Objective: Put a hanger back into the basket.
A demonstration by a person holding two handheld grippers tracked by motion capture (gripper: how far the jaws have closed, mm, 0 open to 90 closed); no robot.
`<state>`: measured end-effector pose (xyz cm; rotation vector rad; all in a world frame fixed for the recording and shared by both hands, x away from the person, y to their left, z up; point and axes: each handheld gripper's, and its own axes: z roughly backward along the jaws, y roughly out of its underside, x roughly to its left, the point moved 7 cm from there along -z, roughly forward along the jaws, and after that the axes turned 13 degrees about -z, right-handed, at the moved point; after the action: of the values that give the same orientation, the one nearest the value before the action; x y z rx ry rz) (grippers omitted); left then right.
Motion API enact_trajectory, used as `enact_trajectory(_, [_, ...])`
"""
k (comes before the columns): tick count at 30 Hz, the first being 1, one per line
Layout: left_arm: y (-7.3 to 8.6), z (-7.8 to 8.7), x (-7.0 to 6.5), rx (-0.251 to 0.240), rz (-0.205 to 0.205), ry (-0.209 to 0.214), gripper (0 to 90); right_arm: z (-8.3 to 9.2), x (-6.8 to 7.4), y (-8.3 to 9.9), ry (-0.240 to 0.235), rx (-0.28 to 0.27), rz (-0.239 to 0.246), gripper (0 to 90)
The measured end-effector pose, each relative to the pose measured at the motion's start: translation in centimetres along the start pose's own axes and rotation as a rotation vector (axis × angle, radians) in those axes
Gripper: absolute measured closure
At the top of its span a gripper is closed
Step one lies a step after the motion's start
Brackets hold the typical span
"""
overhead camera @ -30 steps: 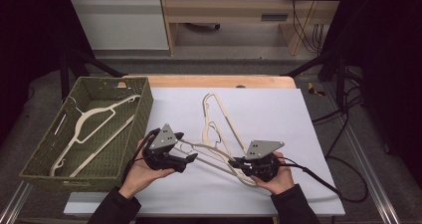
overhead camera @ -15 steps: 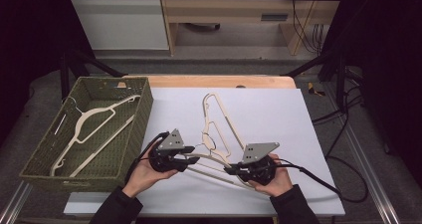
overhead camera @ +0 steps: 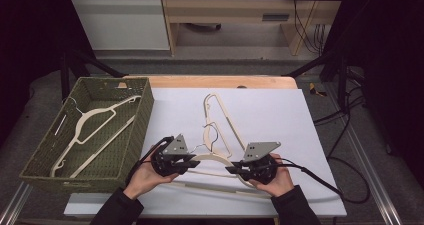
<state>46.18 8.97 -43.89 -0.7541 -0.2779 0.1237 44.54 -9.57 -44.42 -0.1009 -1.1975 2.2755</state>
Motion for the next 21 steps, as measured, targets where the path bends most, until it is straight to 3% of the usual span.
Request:
enact_trajectory(7, [-0.5, 0.2, -0.5, -0.015, 0.029, -0.001, 80.2, 0.3, -0.6, -0.2, 0.065, -0.028, 0.006, 77.3])
enact_trajectory(10, [-0.8, 0.2, -0.8, -0.045, 0.067, 0.017, 81.1, 0.5, -0.8, -0.4, 0.096, -0.051, 0.019, 73.1])
enact_trajectory(13, [-1.3, 0.2, -1.4, -0.056, 0.063, 0.032, 82.9, 0.7, -1.2, -0.5, 0.137, -0.068, 0.012, 66.6])
enact_trajectory(17, [-2.1, 0.4, -2.4, -0.078, 0.054, 0.054, 85.7, 0.8, -1.5, -0.5, 0.157, -0.088, -0.002, 56.7])
enact_trajectory(20, [-2.2, 0.7, -2.2, -0.063, 0.049, 0.012, 86.7, 1.4, -1.6, -0.8, 0.165, -0.127, -0.014, 47.1])
enact_trajectory(21, [-2.2, 0.7, -2.1, -0.075, 0.069, 0.003, 86.7, 1.6, -1.6, -0.9, 0.162, -0.138, -0.034, 42.9])
